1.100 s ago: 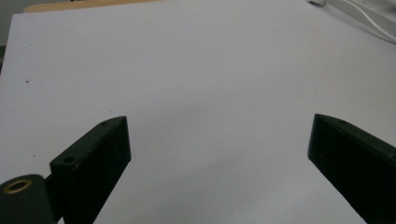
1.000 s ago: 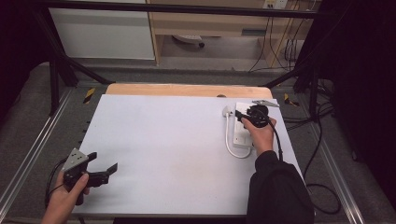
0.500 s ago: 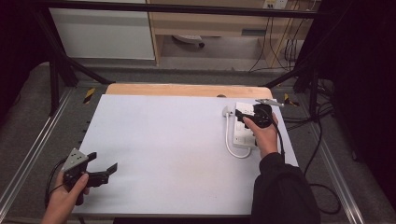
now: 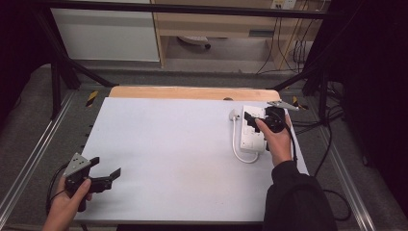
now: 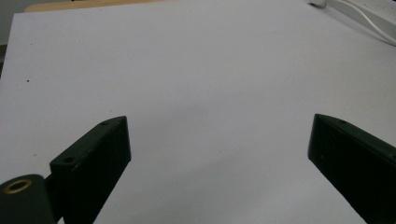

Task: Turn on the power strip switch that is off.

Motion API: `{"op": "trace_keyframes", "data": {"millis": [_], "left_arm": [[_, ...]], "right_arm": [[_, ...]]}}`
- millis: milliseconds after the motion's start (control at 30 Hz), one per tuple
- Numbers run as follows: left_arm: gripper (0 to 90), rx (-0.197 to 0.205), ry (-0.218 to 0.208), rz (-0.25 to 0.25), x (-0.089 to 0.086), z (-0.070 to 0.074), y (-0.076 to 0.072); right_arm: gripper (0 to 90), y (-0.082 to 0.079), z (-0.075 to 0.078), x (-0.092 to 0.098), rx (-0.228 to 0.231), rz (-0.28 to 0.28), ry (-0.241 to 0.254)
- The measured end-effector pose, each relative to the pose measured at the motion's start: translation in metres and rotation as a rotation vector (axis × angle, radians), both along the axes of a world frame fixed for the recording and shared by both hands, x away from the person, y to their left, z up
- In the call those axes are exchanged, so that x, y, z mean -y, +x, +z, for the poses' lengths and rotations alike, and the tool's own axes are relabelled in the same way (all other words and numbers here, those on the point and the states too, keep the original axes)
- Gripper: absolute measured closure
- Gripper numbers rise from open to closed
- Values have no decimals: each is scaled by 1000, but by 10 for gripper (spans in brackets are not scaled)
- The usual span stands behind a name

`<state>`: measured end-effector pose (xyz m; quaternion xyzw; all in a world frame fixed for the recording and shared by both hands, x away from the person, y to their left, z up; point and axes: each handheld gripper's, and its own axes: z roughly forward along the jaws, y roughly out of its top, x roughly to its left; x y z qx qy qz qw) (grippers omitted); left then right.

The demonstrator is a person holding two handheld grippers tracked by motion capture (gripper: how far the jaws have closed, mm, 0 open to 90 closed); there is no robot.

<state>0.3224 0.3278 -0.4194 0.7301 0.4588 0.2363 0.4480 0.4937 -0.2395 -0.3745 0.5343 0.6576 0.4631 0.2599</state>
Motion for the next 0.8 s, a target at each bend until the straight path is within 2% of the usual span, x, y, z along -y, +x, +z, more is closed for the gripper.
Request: {"op": "trace_keyframes", "data": {"millis": [800], "left_arm": [[61,-3,-3,3,-1,0,0]], "right_arm": [[68,-31,24,11,78,31,25]]}}
